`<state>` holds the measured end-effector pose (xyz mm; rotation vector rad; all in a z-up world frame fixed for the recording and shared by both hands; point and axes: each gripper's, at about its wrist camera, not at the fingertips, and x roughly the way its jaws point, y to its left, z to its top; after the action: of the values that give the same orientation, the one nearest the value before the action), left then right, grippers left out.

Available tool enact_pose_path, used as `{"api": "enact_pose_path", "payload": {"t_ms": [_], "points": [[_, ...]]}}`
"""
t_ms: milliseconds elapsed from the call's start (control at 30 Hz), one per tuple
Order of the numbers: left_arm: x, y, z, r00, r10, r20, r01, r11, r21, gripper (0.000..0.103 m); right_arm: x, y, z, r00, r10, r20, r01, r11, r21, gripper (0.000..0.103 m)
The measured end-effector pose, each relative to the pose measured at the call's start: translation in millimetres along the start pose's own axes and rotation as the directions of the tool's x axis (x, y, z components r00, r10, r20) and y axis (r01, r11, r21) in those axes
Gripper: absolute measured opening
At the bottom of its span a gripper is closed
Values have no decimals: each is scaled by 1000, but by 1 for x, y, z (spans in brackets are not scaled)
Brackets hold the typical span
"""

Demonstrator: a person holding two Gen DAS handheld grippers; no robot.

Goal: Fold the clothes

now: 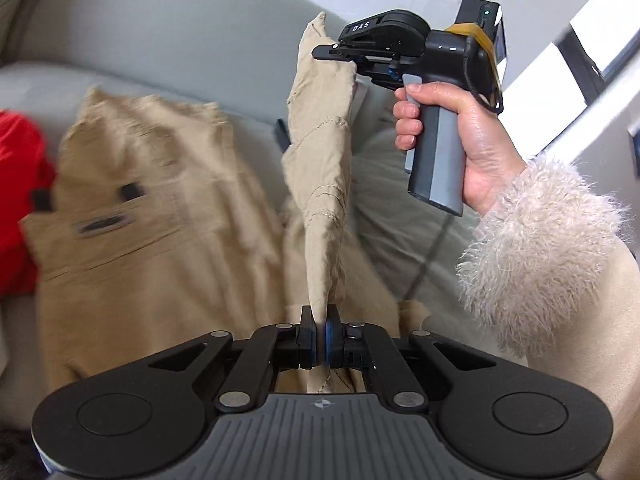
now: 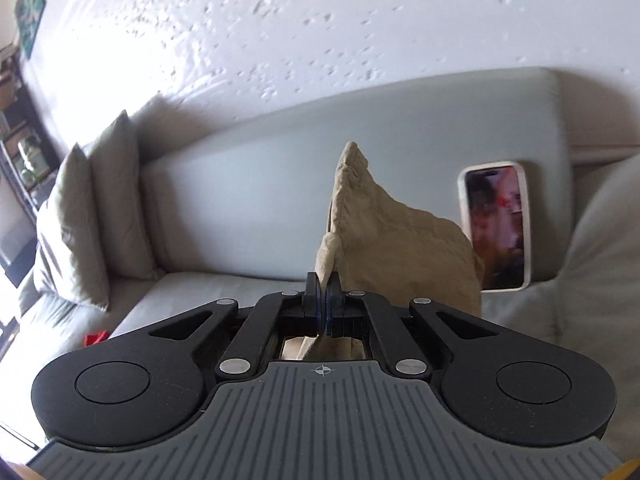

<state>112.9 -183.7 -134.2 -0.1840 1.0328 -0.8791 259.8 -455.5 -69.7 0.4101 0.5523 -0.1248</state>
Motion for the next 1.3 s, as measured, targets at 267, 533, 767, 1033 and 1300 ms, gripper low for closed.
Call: {"api": "enact_pose_path", "payload": {"t_ms": [267,533,767,1033,1300], "points": [[-7,80,-6,999,40,-19,-43,978,-205,2,107,123,-61,976,61,-208,-82,992,-93,2],[-8,132,-10,997,75,-32,-82,942,-324,2,164,176,-113,954,19,-299,-62,989,-136,2],[-1,126,-10,990,124,-71,-141,930,-340,12,201,186,-132,890,-19,-455,-29,995,-99,32],[-58,81,-7,973,224,54,-208,956,-206,24,29,141,-73,983,-62,-171,26,979,-203,46],[-102,83,-40,980,188,70,-174,970,-170,23,-238,50,-47,984,-117,132,131,986,-99,48]]}}
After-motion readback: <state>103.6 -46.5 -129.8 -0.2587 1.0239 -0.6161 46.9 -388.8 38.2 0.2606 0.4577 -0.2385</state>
